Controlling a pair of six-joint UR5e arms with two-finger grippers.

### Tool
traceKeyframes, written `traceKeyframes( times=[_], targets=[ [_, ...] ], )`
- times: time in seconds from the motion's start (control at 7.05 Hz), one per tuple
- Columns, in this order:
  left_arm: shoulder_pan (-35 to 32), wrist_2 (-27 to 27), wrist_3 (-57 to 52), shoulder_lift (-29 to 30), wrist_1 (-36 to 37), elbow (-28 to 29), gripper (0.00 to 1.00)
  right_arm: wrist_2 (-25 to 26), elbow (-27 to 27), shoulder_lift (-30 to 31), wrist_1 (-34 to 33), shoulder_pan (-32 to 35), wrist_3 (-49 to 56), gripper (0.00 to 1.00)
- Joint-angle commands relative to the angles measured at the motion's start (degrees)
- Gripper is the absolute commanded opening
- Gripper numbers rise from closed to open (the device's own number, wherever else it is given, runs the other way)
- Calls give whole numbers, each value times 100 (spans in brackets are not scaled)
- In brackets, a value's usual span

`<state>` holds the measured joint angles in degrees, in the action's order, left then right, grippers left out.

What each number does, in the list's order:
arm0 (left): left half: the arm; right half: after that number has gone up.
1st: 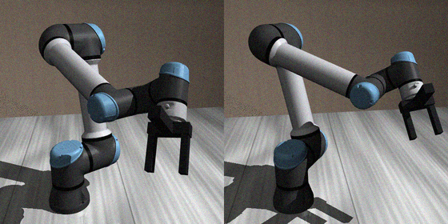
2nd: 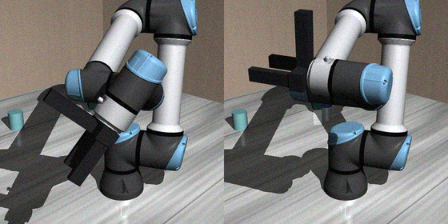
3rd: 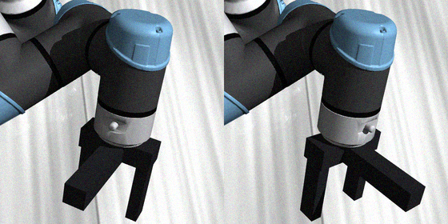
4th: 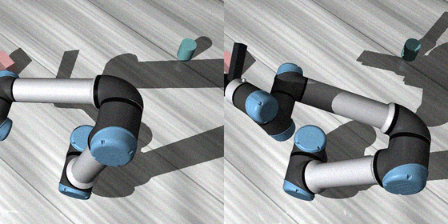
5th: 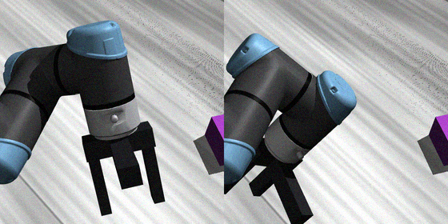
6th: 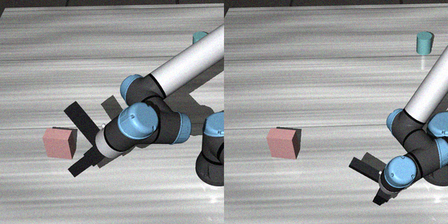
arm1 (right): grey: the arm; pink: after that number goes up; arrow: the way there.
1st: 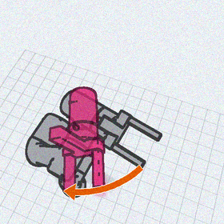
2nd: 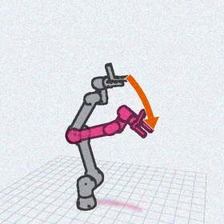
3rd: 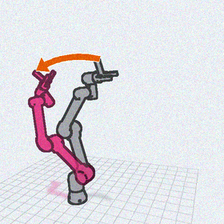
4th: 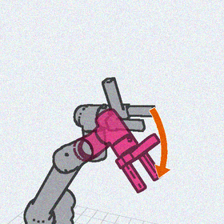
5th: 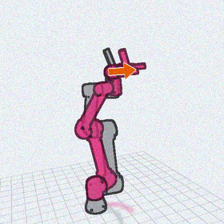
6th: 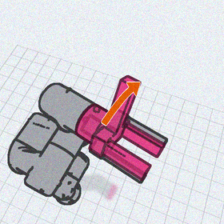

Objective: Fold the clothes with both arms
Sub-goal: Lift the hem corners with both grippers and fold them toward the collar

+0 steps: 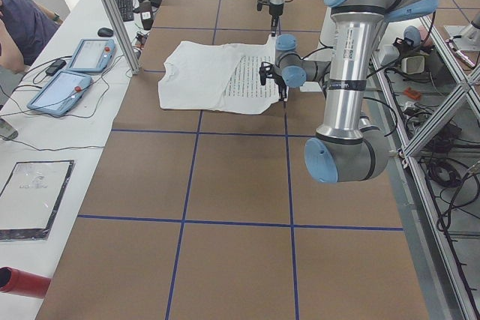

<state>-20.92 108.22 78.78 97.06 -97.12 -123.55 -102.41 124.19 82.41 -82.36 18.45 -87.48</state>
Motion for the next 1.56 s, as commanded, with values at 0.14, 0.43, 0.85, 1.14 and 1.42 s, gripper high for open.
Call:
traceKeyframes(
  times=[0.14,0.43,0.85,1.14,1.42],
  targets=[
    [-440,322,-311,15,0,6,0,-662,78,-5,18,561,108,0],
    [-457,620,-268,15,0,-299,0,-798,202,-31,18,616,108,0],
    [-1194,1068,-320,103,-8,-442,0,-1183,307,-102,18,984,213,0],
    [-1196,1087,-250,33,0,-888,0,-1622,640,-102,27,1090,214,0],
    [-1187,1437,-14,15,44,-1082,0,-1938,834,-49,183,1134,214,0]
  ],
)
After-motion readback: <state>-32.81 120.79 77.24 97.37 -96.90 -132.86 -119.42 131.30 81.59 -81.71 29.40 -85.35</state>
